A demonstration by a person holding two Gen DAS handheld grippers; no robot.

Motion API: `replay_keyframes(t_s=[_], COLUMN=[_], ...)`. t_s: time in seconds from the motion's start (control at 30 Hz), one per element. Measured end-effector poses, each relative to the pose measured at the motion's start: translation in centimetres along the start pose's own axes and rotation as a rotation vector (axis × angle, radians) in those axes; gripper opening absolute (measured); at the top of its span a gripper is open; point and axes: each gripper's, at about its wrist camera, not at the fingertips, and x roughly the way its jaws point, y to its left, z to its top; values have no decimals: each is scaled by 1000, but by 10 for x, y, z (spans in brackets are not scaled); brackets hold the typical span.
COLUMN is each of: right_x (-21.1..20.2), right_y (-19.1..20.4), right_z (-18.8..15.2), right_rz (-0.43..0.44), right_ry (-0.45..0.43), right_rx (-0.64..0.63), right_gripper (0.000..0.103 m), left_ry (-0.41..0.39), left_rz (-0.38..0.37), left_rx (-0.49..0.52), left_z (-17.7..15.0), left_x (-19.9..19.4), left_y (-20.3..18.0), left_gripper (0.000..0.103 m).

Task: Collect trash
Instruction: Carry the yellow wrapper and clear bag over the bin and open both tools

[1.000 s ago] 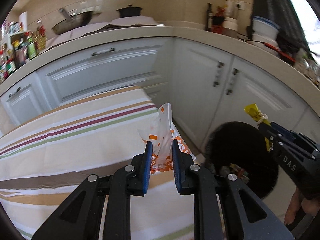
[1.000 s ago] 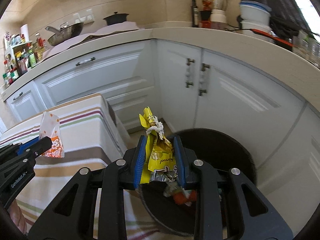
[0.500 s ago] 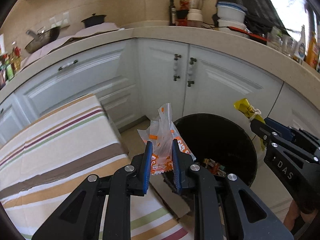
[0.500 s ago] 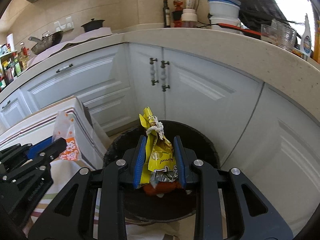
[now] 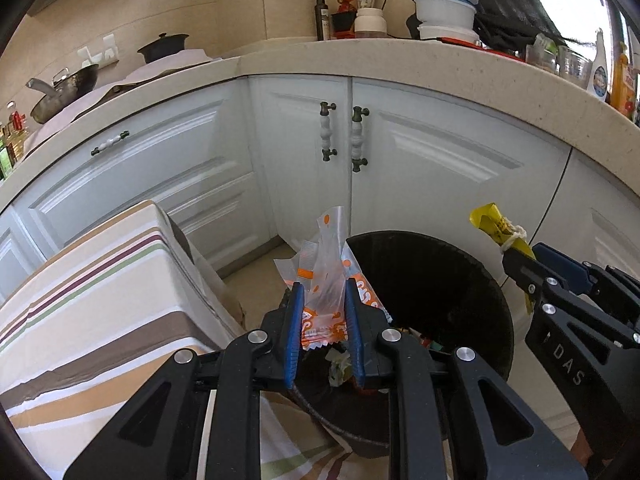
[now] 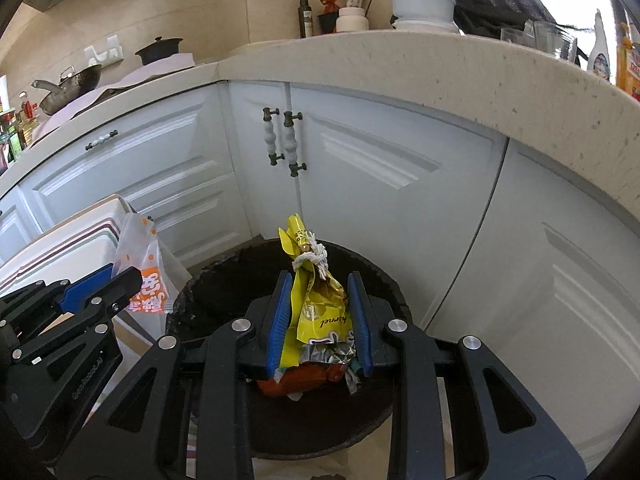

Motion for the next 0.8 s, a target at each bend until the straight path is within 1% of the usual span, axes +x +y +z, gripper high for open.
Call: replay_keyframes(t_s=[0.27,0.7,0.77,0.8], right_x=[13,33,37,38], right_y=[-3,-11,-12,-13], right_z=[-1,-5,-4,-4], right_rz=[-16,-27,-23,-24], right_ry=[7,35,42,41], right_rx=[4,27,32,36], right_gripper=[28,29,30,30], left_ry=[6,18,19,22], left_rz=[7,-3,0,3], left_rx=[15,24,26,26], left_z=[3,6,6,6], left_x=[12,24,25,25], left_y=[-6,-14,-15,-15], left_gripper=[21,23,32,34])
